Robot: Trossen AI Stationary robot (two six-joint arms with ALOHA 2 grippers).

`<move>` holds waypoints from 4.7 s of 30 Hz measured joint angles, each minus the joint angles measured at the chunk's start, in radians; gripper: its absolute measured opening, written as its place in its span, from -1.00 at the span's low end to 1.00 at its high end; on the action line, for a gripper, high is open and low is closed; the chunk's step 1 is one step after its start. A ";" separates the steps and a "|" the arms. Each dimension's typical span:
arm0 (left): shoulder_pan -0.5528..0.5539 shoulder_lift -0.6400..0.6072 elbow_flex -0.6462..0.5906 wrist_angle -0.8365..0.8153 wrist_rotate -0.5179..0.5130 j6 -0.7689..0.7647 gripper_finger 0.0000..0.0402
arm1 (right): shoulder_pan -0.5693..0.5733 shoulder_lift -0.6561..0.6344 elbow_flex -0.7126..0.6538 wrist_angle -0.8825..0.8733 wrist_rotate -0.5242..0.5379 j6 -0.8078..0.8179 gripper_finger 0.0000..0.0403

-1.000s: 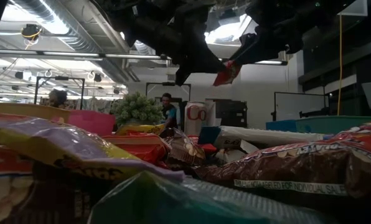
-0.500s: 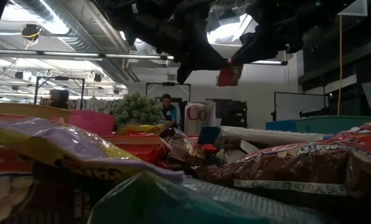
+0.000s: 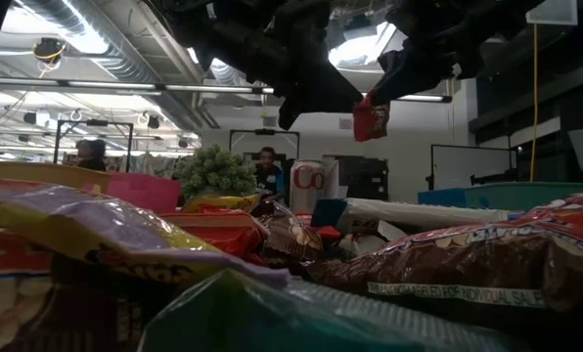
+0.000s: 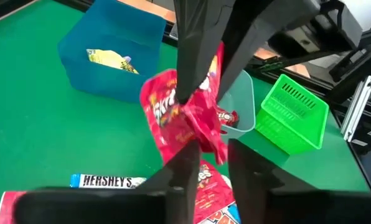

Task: Sort candy
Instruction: Put the red candy into the light blue bin

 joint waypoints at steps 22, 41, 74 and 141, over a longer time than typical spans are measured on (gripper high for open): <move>-0.027 0.000 0.000 -0.003 -0.079 0.000 -0.39 | 0.095 0.000 0.081 -0.785 -0.178 0.407 -0.90; -0.027 0.000 0.000 -0.003 -0.080 0.088 -0.39 | 0.157 0.000 0.049 -0.765 -0.003 0.428 -0.86; 0.051 -0.071 0.000 0.006 -0.123 0.278 -0.40 | 0.157 0.000 0.053 -0.762 0.011 0.428 -0.06; 0.079 -0.495 -0.462 -0.025 -0.157 0.217 -0.40 | -0.164 0.664 0.150 0.229 0.008 0.218 -0.75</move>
